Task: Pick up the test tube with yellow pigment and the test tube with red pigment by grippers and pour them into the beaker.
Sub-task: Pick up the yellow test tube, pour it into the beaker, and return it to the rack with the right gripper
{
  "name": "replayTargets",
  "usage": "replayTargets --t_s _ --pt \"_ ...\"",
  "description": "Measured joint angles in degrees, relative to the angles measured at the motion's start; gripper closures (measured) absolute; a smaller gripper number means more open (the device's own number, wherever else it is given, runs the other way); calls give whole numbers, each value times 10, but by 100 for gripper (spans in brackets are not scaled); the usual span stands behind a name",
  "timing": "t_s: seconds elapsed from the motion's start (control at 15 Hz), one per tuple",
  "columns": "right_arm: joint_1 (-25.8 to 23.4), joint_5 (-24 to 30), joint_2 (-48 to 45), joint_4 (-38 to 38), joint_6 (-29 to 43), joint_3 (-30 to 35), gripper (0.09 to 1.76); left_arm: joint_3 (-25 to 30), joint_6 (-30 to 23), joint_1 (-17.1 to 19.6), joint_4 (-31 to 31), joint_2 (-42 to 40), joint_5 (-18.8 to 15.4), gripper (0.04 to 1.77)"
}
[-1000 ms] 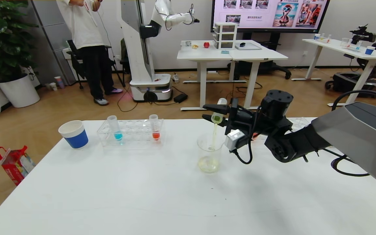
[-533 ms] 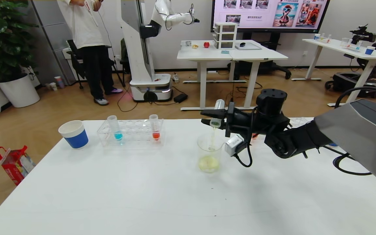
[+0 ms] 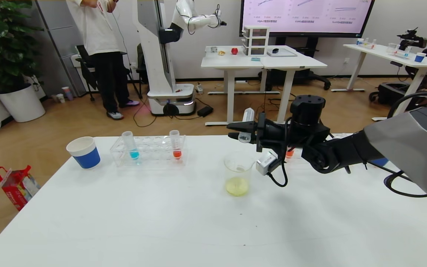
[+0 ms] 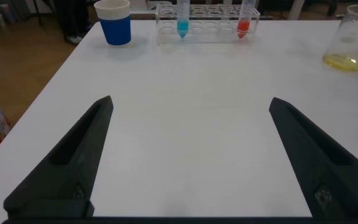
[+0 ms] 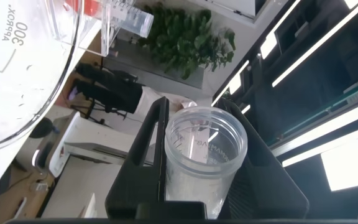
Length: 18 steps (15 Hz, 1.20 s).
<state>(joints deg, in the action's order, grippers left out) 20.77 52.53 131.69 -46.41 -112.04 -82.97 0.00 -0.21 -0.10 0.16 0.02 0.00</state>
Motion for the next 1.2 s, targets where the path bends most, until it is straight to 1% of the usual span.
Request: replayTargets --t_s 0.13,0.33,0.47,0.53,0.67,0.73,0.8,0.87,0.93,1.0,1.07,1.2 --pt "0 0 -3 5 16 10 131 0 0 0 0 0 0 6" --pt "-3 -1 -24 -3 124 16 131 0 0 0 0 0 0 6" --pt "-4 -1 -47 -7 223 22 131 0 0 0 0 0 0 6" --pt "-3 -5 -60 -21 285 30 131 0 0 0 0 0 0 6" --pt "-5 -32 -80 -94 420 54 131 0 0 0 0 0 0 6" --pt "-8 -58 -89 -167 501 75 131 0 0 0 0 0 0 6" --pt "-9 -95 -95 -240 586 104 131 0 0 0 0 0 0 6" --pt "-7 -142 -99 -292 660 134 131 0 0 0 0 0 0 6" --pt "-2 -211 -103 -338 737 172 131 0 0 0 0 0 0 6" --pt "4 -280 -108 -362 796 207 131 0 0 0 0 0 0 6" --pt "10 -330 -115 -369 838 232 131 0 0 0 0 0 0 6" --pt "19 -407 -138 -350 936 272 131 0 0 0 0 0 0 6"
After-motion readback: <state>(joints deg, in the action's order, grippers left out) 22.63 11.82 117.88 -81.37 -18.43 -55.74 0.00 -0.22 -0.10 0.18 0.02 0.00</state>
